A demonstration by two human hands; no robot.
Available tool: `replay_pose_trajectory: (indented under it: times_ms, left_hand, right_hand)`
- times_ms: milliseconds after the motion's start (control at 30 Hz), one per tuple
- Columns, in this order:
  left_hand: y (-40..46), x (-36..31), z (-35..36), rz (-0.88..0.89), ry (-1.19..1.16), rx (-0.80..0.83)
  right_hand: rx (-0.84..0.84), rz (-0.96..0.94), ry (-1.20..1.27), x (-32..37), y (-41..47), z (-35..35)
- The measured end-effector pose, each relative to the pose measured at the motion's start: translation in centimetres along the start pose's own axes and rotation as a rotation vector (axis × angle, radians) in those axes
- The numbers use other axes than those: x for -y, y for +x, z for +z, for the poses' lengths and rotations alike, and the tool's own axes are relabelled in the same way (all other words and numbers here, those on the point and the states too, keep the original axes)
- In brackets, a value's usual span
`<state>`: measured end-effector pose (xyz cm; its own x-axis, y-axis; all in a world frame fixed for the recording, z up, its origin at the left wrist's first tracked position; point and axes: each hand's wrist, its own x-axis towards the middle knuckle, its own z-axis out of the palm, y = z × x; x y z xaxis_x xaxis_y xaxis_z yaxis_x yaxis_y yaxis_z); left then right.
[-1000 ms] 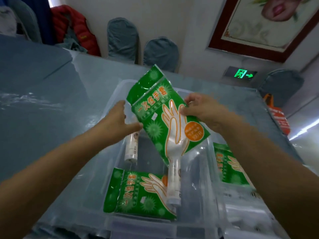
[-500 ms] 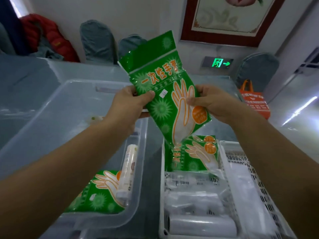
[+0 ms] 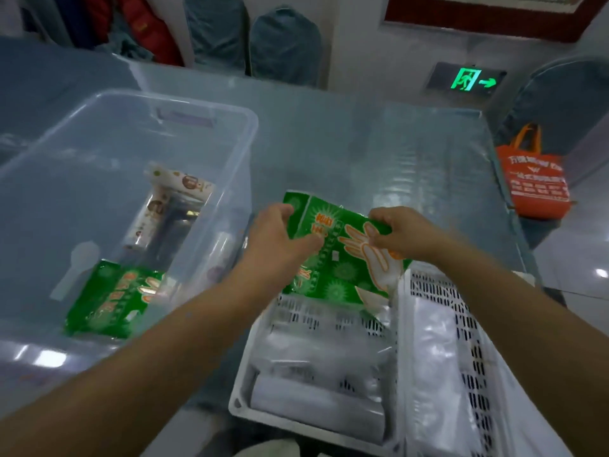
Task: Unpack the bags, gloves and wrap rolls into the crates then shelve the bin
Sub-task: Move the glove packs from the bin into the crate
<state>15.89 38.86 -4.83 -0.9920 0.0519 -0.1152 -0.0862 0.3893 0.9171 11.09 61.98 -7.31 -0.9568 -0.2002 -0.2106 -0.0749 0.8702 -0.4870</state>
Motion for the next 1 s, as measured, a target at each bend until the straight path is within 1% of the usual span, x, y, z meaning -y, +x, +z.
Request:
replay_pose_trajectory:
  times_ms: [67,200,267,333,433,567,700,800,900,1000]
  left_hand:
    - [-0.8,2.8,2.1,0.029,0.273,0.175]
    - [-1.3,8.3,4.5,0.259,0.843,0.613]
    - [-1.2,10.3,5.2,0.375,1.014,0.715]
    - [-1.0,11.8,5.8,0.450,1.099,0.723]
    - [-0.5,12.5,6.8,0.528,1.195,0.694]
    - [-0.4,12.6,7.7,0.559,1.204,0.685]
    - [-0.5,12.8,7.7,0.546,1.137,0.718]
    - [-0.8,12.9,7.5,0.474,1.048,0.709]
    - [-0.3,11.6,6.2,0.362,0.939,0.632]
    - [0.8,8.9,3.5,0.376,0.929,0.489]
  right_hand:
    - [0.041,-0.008,-0.056,-0.5,0.4,1.1]
    - [0.074,0.026,-0.050,-1.2,0.8,2.5]
    - [0.082,0.043,-0.045,-1.5,0.7,2.7]
    - [0.079,0.050,-0.029,-1.8,0.6,2.8]
    - [0.069,0.033,-0.021,-2.0,0.6,2.9]
    - [0.073,0.012,-0.050,-2.1,0.7,3.1]
    - [0.096,0.013,-0.071,-2.4,1.1,3.4]
    - [0.108,0.014,-0.077,-2.5,1.3,3.7]
    - [0.163,0.014,-0.061,-2.4,1.3,3.8]
    - [0.248,-0.031,-0.074,-2.0,1.3,4.4]
